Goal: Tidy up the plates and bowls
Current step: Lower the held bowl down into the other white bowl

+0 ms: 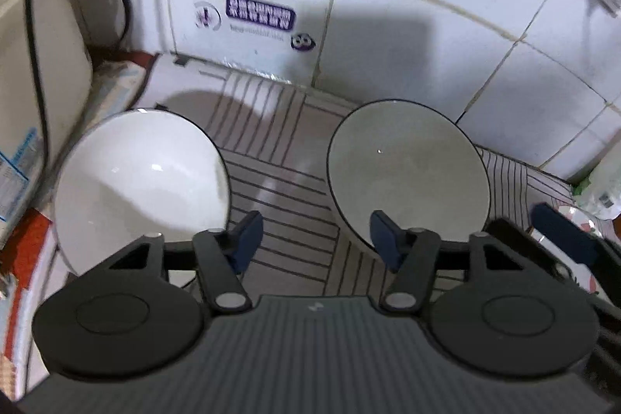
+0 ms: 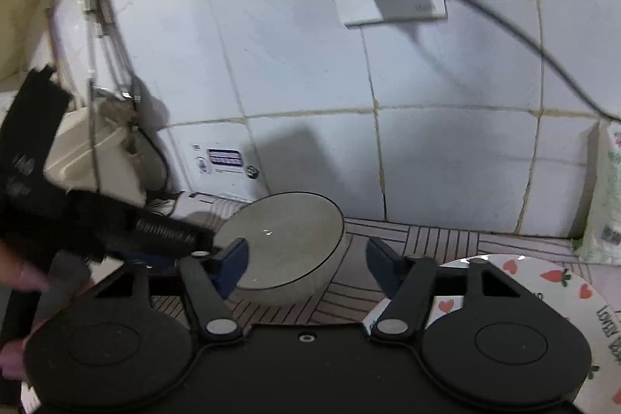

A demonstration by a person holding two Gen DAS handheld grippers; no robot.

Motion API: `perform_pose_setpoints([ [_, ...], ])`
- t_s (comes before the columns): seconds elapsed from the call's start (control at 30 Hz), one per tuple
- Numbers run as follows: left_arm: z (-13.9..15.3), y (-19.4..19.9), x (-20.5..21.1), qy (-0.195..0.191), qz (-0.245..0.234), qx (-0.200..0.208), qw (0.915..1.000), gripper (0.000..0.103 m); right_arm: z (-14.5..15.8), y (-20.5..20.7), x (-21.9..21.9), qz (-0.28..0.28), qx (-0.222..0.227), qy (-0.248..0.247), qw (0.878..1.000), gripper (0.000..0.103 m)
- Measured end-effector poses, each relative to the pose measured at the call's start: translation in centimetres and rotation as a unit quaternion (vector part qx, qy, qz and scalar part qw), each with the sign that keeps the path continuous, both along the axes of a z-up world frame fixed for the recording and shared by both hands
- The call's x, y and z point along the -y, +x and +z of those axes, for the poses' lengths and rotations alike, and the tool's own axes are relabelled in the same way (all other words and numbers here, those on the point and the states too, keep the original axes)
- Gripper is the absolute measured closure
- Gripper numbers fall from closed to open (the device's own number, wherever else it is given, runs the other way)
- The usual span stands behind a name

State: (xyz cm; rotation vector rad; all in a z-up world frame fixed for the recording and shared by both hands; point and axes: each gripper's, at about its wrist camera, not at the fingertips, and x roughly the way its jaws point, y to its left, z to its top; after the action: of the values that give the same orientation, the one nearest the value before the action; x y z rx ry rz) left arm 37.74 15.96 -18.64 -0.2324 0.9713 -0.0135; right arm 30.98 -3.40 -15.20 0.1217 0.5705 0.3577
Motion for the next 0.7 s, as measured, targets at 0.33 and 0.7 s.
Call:
perform_pose_setpoints([
  [0.33,-0.3,0.8,0.8,-0.014,-0.011,-0.004,0.9998,0.072,-1.9,4.3,-0.5,-0.027,-0.102,0.037,0.994,0.073],
  [0.7,0.8,-0.9,1.3,-0.013,-0.013,0.015,0.9997,0.082,-2.7,4.5,-0.8,-0.054,-0.113,0.030,0.992,0.081],
])
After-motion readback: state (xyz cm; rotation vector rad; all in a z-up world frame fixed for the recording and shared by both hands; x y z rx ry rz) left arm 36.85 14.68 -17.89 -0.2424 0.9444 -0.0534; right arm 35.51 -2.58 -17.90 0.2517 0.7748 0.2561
